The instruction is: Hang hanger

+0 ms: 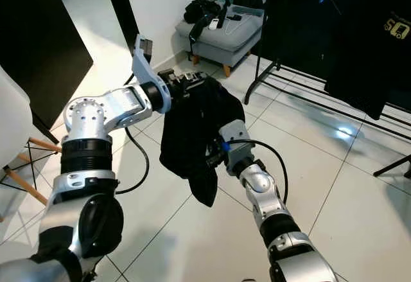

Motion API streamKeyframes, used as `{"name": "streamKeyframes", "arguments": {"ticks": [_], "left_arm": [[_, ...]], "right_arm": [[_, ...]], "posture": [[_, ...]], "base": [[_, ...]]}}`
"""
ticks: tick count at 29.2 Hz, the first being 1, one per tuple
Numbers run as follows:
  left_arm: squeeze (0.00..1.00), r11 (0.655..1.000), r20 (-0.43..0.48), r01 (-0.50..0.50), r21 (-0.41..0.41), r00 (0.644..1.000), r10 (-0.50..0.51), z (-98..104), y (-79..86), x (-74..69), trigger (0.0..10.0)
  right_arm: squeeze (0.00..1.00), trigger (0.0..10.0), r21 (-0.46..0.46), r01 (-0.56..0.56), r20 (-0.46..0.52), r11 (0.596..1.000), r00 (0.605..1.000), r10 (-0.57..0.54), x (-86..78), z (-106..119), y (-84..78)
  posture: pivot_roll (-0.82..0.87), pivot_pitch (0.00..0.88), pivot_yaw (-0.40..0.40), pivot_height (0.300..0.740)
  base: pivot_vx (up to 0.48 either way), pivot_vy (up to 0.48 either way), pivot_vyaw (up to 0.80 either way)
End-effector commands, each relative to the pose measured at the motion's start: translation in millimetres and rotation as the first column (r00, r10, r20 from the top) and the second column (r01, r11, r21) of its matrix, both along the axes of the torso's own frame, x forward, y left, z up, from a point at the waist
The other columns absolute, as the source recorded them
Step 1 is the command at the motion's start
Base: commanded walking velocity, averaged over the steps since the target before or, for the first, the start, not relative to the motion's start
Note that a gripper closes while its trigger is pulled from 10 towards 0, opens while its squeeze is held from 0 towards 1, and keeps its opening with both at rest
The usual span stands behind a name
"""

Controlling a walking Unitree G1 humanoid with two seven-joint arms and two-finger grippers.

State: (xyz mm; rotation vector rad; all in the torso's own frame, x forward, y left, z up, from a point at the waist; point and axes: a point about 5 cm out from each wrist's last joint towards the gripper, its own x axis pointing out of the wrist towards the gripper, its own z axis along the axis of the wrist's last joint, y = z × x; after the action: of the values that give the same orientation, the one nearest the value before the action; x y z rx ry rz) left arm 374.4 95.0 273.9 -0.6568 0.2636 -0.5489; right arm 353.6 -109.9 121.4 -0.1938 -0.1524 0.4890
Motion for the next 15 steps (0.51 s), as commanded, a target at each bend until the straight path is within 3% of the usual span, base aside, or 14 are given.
{"name": "streamKeyframes", "arguments": {"ticks": [1,2,5,6,7,8,9,11,12,13,14,15], "left_arm": [[0.0,0.956,0.088,-0.125,0.264,0.991,0.105,-15.6,19.0,4.0,0.0],[0.0,0.928,0.116,-0.149,0.342,0.987,0.115,-20.1,22.6,4.5,0.0],[0.0,0.928,0.116,-0.149,0.342,0.987,0.115,-20.1,22.6,4.5,0.0],[0.0,0.912,0.117,-0.188,0.365,0.981,0.155,-25.8,30.0,6.4,0.0],[0.0,0.872,0.114,-0.262,0.414,0.965,0.236,-38.4,45.7,9.1,0.0],[0.0,0.872,0.114,-0.262,0.414,0.965,0.236,-38.4,45.7,9.1,0.0],[0.0,0.837,0.115,-0.31,0.451,0.95,0.29,-47.5,57.3,10.1,0.0],[0.0,0.837,0.115,-0.31,0.451,0.95,0.29,-47.5,57.3,10.1,0.0],[0.0,0.798,0.11,-0.355,0.488,0.932,0.347,-59.8,70.4,9.7,0.0],[0.0,0.798,0.11,-0.355,0.488,0.932,0.347,-59.8,70.4,9.7,0.0],[0.0,0.754,0.119,-0.385,0.531,0.916,0.384,-69.8,80.3,8.6,10.0],[0.0,0.754,0.119,-0.385,0.531,0.916,0.384,-69.8,80.3,8.6,10.0]], "right_arm": [[0.0,0.0,0.033,0.015,0.015,0.999,1.0,-0.016,1.4,6.8,-6.5],[0.0,0.0,0.036,0.014,0.022,0.999,1.0,-0.015,1.8,9.1,-7.3],[0.0,0.0,0.036,0.014,0.022,0.999,1.0,-0.015,1.8,9.1,-7.3],[0.0,0.0,0.035,0.014,0.031,0.999,0.999,-0.015,3.0,13.2,-9.6],[0.0,0.0,0.038,0.028,0.054,0.999,0.998,-0.03,6.1,22.6,-16.6],[0.0,0.0,0.038,0.028,0.054,0.999,0.998,-0.03,6.1,22.6,-16.6],[0.0,0.0,0.039,0.039,0.071,0.998,0.997,-0.042,8.1,29.6,-21.6],[0.0,0.0,0.039,0.039,0.071,0.998,0.997,-0.042,8.1,29.6,-21.6],[0.0,0.0,0.047,0.048,0.093,0.998,0.994,-0.053,10.5,39.4,-27.6],[0.0,0.0,0.047,0.048,0.093,0.998,0.994,-0.053,10.5,39.4,-27.6],[0.0,0.0,0.052,0.046,0.112,0.998,0.992,-0.052,11.8,46.8,-30.8],[0.0,0.0,0.052,0.046,0.112,0.998,0.992,-0.052,11.8,46.8,-30.8]], "posture": [[-0.01,0.164,0.076,0.74],[-0.01,0.164,0.076,0.74],[-0.01,0.164,0.076,0.74],[-0.01,0.162,0.077,0.74],[-0.02,0.157,0.075,0.74],[-0.02,0.157,0.075,0.74],[-0.02,0.157,0.075,0.74],[-0.02,0.157,0.075,0.74],[-0.02,0.153,0.069,0.74],[-0.02,0.153,0.069,0.74],[-0.02,0.149,0.067,0.74],[-0.02,0.149,0.067,0.74]], "base": [[0.0,0.0,0.0],[0.0,0.0,0.0],[0.0,0.0,0.0],[0.0,0.0,0.0],[0.0,0.0,0.0],[0.0,0.0,0.0],[0.0,0.0,0.0],[0.0,0.0,0.0],[0.0,0.0,0.0],[0.0,0.0,0.0],[0.0,0.0,0.0],[0.0,0.0,0.0]]}}
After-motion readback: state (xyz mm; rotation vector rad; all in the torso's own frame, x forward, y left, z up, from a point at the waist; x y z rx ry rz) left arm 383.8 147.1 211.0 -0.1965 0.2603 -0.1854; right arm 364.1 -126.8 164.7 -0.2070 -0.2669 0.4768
